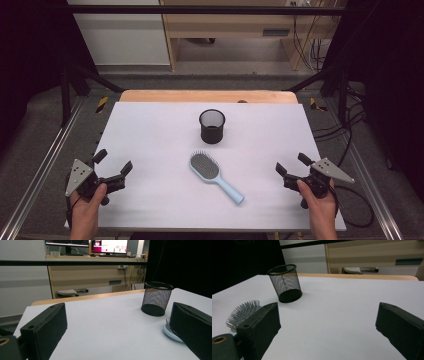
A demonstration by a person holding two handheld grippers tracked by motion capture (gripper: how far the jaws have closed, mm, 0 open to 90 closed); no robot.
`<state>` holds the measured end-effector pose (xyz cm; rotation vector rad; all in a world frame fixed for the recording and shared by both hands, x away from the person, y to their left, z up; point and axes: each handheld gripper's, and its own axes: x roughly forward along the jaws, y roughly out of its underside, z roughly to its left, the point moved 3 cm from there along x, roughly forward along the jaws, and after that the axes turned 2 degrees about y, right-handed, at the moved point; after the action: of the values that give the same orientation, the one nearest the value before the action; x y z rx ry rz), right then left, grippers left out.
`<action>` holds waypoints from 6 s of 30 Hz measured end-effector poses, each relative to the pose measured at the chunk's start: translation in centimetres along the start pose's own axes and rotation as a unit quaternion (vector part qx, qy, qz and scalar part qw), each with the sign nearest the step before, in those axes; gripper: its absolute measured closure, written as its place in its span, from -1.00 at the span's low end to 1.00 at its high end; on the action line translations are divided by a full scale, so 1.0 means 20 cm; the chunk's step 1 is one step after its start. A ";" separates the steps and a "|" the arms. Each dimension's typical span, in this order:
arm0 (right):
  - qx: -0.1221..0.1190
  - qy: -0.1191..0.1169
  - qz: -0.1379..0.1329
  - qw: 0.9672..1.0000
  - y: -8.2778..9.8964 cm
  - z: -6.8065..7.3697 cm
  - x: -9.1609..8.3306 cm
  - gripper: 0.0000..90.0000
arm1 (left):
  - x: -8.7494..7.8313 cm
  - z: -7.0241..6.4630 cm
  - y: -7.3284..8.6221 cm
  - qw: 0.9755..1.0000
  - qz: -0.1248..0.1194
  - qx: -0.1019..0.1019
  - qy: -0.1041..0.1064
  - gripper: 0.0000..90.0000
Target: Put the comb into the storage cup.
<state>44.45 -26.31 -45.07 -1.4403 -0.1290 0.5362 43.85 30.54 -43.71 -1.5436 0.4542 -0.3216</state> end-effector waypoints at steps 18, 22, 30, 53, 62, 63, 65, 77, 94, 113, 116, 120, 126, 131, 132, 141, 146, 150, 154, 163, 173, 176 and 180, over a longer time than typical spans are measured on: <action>-0.025 0.024 0.070 0.997 0.02 0.09 0.02 -0.86 | 0.02 0.02 0.02 1.000 0.013 -0.001 -0.004 -0.97; -0.028 -0.021 0.109 0.993 0.04 0.16 0.04 -0.85 | 0.02 0.01 0.02 1.000 0.013 0.001 -0.002 -0.97; -0.049 -0.074 0.173 0.981 0.06 0.32 0.11 -0.84 | 0.02 0.00 0.03 1.000 0.017 0.002 0.001 -0.96; -0.142 -0.123 0.312 0.931 0.13 0.67 0.29 -0.81 | 0.03 -0.01 0.04 0.999 0.030 0.011 0.006 -0.96; -0.145 -0.122 0.323 0.927 0.15 0.71 0.35 -0.78 | 0.03 -0.01 0.05 0.999 0.031 0.011 0.008 -0.96; -0.145 -0.121 0.324 0.927 0.16 0.71 0.35 -0.78 | 0.03 -0.01 0.05 0.999 0.031 0.011 0.008 -0.96; -0.143 -0.118 0.324 0.928 0.16 0.72 0.36 -0.79 | 0.03 -0.01 0.05 0.999 0.031 0.011 0.008 -0.96; -0.143 -0.119 0.323 0.928 0.14 0.76 0.44 -0.51 | 0.03 -0.02 0.05 0.999 0.033 0.014 0.009 -0.96; -0.125 -0.111 0.357 0.919 0.18 0.79 0.55 0.06 | 0.04 -0.03 0.05 0.999 0.038 0.023 0.013 -0.96; -0.137 -0.099 0.363 0.916 0.19 0.80 0.56 0.34 | 0.04 -0.04 0.05 0.999 0.039 0.030 0.014 -0.96; -0.140 -0.097 0.363 0.916 0.19 0.80 0.56 0.36 | 0.04 -0.04 0.05 0.999 0.039 0.030 0.014 -0.96; -0.144 -0.096 0.362 0.916 0.19 0.80 0.56 0.37 | 0.04 -0.04 0.05 0.999 0.040 0.030 0.014 -0.96; -0.156 -0.092 0.365 0.913 0.19 0.81 0.56 0.37 | 0.04 -0.04 0.05 0.999 0.039 0.031 0.015 -0.96; -0.162 -0.092 0.368 0.911 0.19 0.82 0.57 0.40 | 0.04 -0.04 0.05 0.999 0.040 0.032 0.015 -0.96; -0.164 -0.092 0.371 0.909 0.18 0.82 0.57 0.41 | 0.04 -0.04 0.05 0.999 0.040 0.033 0.015 -0.96; -0.170 -0.092 0.378 0.905 0.18 0.82 0.58 0.52 | 0.04 -0.04 0.04 0.999 0.039 0.033 0.015 -0.96; -0.173 -0.094 0.382 0.903 0.17 0.82 0.58 0.54 | 0.04 -0.04 0.04 0.999 0.040 0.034 0.015 -0.96; -0.179 -0.095 0.382 0.902 0.17 0.82 0.58 0.54 | 0.04 -0.03 0.04 0.999 0.039 0.033 0.013 -0.96; -0.184 -0.100 0.377 0.902 0.17 0.81 0.57 0.54 | 0.03 -0.03 0.03 0.999 0.035 0.031 0.012 -0.96; -0.185 -0.108 0.327 0.921 0.10 0.78 0.55 0.54 | 0.02 -0.05 0.00 0.999 0.021 0.015 0.021 -0.96; -0.169 -0.094 0.254 0.948 0.03 0.75 0.50 0.54 | 0.03 -0.11 -0.17 0.998 -0.001 -0.018 0.060 -0.96; -0.177 -0.101 0.221 0.954 -0.02 0.76 0.49 0.54 | 0.10 -0.15 -0.24 0.997 -0.004 -0.028 0.078 -0.96; -0.181 -0.089 0.197 0.959 -0.09 0.75 0.51 0.54 | 0.22 -0.20 -0.31 0.995 -0.009 -0.043 0.088 -0.96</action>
<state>47.77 -8.42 -43.58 -1.7869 -0.0847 1.0106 46.37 24.76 -37.81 -1.6109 0.5982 -0.4596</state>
